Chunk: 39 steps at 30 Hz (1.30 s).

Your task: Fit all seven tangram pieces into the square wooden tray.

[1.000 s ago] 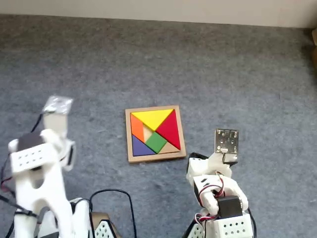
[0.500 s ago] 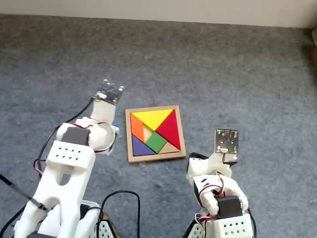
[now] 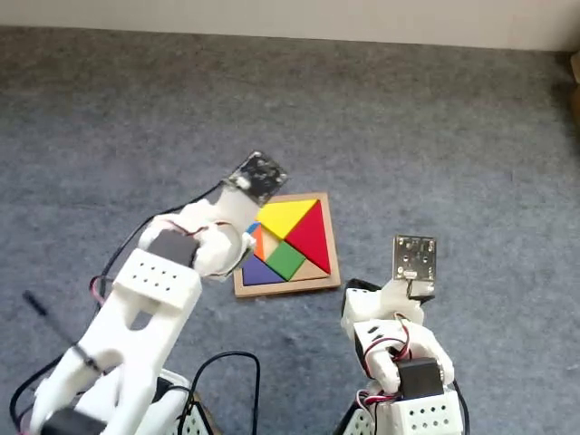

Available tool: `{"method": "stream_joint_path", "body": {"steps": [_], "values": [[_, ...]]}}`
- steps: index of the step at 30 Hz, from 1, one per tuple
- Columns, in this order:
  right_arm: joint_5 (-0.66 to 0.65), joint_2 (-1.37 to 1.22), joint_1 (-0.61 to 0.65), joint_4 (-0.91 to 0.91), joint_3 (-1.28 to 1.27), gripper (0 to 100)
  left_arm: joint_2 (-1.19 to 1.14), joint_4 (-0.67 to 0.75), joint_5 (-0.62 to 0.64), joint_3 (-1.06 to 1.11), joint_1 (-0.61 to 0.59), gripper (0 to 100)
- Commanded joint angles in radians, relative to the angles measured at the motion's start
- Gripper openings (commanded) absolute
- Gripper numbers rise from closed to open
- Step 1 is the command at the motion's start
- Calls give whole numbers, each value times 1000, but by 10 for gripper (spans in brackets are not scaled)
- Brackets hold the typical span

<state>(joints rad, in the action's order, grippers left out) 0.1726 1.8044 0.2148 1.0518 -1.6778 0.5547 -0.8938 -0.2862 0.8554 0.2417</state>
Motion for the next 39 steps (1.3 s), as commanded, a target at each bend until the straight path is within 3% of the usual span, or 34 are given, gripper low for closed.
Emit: {"method": "stream_joint_path", "body": {"steps": [1, 6, 11, 17, 27, 33, 39], "values": [[-11, -7, -16, 8, -136, 4, -199, 17, -81, -174, 31, 53], [-11, -7, -16, 8, -136, 4, -418, 15, -238, -317, 62, 61], [-11, -7, -16, 8, -136, 4, -529, 12, -295, -386, 124, 178], [-11, -7, -16, 8, -136, 4, -599, -130, -295, -515, 159, 248], [-11, -7, -16, 8, -136, 4, -618, -361, -290, -723, 70, 284], [-11, -7, -16, 8, -136, 4, -631, -356, -201, -722, 4, 284], [-11, -7, -16, 8, -136, 4, -740, -218, -117, -719, -47, 284]]}}
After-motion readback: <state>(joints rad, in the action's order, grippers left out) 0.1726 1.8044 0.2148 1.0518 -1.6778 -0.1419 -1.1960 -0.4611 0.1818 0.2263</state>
